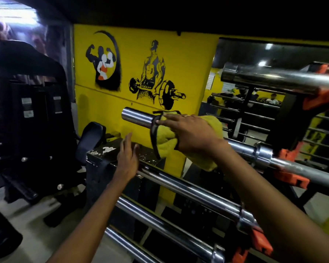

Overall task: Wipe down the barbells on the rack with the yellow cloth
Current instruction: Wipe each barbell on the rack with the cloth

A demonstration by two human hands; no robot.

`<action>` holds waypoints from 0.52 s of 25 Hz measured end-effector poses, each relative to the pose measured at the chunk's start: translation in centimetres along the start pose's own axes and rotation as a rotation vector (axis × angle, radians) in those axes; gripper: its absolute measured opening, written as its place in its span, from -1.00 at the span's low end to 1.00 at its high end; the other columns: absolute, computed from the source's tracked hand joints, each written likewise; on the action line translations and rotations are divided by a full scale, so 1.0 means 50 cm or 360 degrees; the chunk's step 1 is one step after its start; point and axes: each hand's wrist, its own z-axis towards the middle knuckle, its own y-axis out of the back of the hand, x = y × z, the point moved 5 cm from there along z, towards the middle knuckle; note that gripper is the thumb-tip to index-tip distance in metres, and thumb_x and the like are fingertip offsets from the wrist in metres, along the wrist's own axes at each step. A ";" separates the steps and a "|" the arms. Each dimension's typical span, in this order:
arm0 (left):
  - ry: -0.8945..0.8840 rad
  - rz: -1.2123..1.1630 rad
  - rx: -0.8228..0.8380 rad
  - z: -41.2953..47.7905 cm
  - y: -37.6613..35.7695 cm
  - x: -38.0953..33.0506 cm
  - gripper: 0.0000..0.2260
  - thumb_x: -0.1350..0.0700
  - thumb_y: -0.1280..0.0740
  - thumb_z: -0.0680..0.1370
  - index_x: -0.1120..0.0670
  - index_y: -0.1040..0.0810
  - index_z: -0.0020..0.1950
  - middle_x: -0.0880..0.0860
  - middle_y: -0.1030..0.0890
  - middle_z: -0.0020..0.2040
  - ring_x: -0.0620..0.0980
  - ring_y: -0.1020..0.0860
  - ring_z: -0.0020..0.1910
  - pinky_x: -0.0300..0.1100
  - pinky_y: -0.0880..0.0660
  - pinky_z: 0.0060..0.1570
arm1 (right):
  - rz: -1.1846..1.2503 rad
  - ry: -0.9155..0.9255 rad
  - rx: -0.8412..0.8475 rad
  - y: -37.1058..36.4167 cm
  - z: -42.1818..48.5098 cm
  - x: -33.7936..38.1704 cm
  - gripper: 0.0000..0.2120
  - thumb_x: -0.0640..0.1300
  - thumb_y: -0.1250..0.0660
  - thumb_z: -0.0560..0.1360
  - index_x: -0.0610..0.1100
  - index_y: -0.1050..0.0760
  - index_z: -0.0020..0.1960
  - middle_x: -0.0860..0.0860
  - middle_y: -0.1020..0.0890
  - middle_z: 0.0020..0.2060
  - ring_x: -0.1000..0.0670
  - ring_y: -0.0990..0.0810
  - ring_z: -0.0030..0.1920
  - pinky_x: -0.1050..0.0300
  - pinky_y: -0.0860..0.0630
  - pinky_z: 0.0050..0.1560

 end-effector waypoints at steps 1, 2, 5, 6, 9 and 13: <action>-0.0085 -0.0011 -0.0139 0.009 0.013 -0.030 -0.50 -0.16 -0.02 0.63 -0.14 -0.05 0.57 0.03 -0.10 0.57 0.04 -0.16 0.51 0.20 -0.15 0.44 | -0.0004 -0.0070 0.0005 0.007 -0.039 -0.019 -0.29 0.28 -0.33 0.49 0.20 -0.16 0.57 0.08 -0.28 0.55 -0.11 -0.46 0.40 -0.15 -0.34 0.41; -0.0229 0.0115 -0.0248 0.021 0.021 -0.068 -0.51 -0.11 -0.03 0.64 -0.13 -0.05 0.57 0.00 -0.07 0.58 -0.04 -0.09 0.53 0.11 -0.08 0.47 | -0.0003 -0.0144 0.0010 0.014 -0.076 -0.036 -0.27 0.32 -0.31 0.48 0.20 -0.15 0.58 0.08 -0.32 0.53 -0.10 -0.47 0.38 -0.14 -0.36 0.39; -0.0591 0.0458 -0.0234 0.077 0.016 -0.152 -0.56 -0.04 0.01 0.66 -0.02 -0.22 0.54 0.05 -0.21 0.54 -0.01 -0.05 0.53 -0.02 0.06 0.49 | 0.0014 -0.0365 -0.0063 0.032 -0.161 -0.078 -0.22 0.47 -0.12 0.39 0.17 -0.22 0.54 0.07 -0.51 0.40 -0.07 -0.58 0.26 -0.08 -0.44 0.30; -0.0644 0.0556 -0.0198 0.095 0.015 -0.164 -0.58 -0.04 0.04 0.66 0.00 -0.30 0.49 0.07 -0.28 0.50 0.03 -0.09 0.53 -0.01 0.09 0.50 | 0.0005 -0.0432 -0.0098 0.034 -0.177 -0.088 -0.19 0.51 -0.04 0.36 0.15 -0.26 0.51 0.06 -0.57 0.33 -0.07 -0.61 0.20 -0.07 -0.46 0.26; -0.0818 0.0743 -0.0182 0.131 0.018 -0.182 -0.63 -0.02 0.07 0.66 0.08 -0.47 0.18 0.08 -0.51 0.15 0.06 -0.38 0.29 0.07 -0.03 0.48 | -0.0014 -0.0559 -0.0182 0.033 -0.187 -0.104 -0.15 0.60 0.08 0.35 0.08 -0.35 0.41 0.03 -0.66 0.16 -0.08 -0.66 0.03 -0.06 -0.52 0.18; -0.0670 0.1011 -0.0003 0.196 0.031 -0.243 -0.65 0.05 -0.08 0.65 0.16 -0.49 -0.22 0.15 -0.55 -0.28 0.16 -0.54 -0.19 -0.01 -0.42 -0.10 | 0.0029 -0.0561 -0.0251 0.030 -0.172 -0.105 -0.12 0.62 0.09 0.34 0.04 -0.35 0.39 0.00 -0.67 0.11 -0.10 -0.67 -0.03 -0.08 -0.57 0.12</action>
